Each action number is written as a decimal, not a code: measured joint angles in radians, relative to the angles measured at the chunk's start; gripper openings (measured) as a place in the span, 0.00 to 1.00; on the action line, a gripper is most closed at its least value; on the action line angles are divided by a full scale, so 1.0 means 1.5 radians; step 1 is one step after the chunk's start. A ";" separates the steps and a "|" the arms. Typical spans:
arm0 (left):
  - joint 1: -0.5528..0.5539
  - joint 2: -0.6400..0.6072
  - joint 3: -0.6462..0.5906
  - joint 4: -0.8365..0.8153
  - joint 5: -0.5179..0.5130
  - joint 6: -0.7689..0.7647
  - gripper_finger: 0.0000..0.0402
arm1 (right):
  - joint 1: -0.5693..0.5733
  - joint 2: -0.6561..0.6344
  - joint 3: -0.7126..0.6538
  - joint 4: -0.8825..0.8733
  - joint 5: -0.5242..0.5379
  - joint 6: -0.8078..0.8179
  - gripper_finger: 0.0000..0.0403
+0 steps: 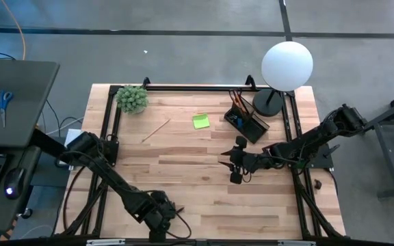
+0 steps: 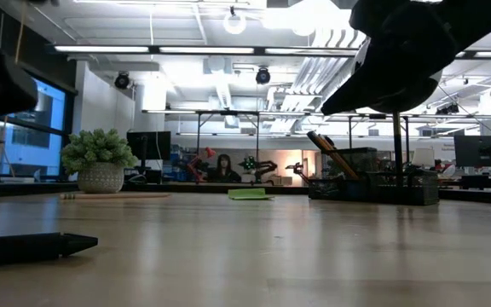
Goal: Pick and place office supplies into organizer
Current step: Put the black pen into the black desk organizer
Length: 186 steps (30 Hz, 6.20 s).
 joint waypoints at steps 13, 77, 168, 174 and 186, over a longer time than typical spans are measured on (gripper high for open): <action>0.006 0.038 0.002 -0.005 -0.008 0.046 0.46 | 0.000 0.000 0.000 0.003 0.009 0.001 0.38; 0.179 0.041 0.110 -0.123 -0.262 0.481 0.04 | 0.023 0.154 0.000 0.232 -0.099 0.038 0.46; 0.218 0.039 0.111 0.041 -0.242 0.546 0.05 | 0.055 0.254 0.148 0.007 -0.146 0.039 0.05; 0.218 0.039 0.111 0.040 -0.243 0.548 0.05 | 0.055 0.253 0.148 -0.008 -0.123 0.042 0.04; 0.214 -0.062 0.110 -0.028 -0.270 0.483 0.22 | 0.060 0.176 0.134 -0.128 0.039 0.121 0.04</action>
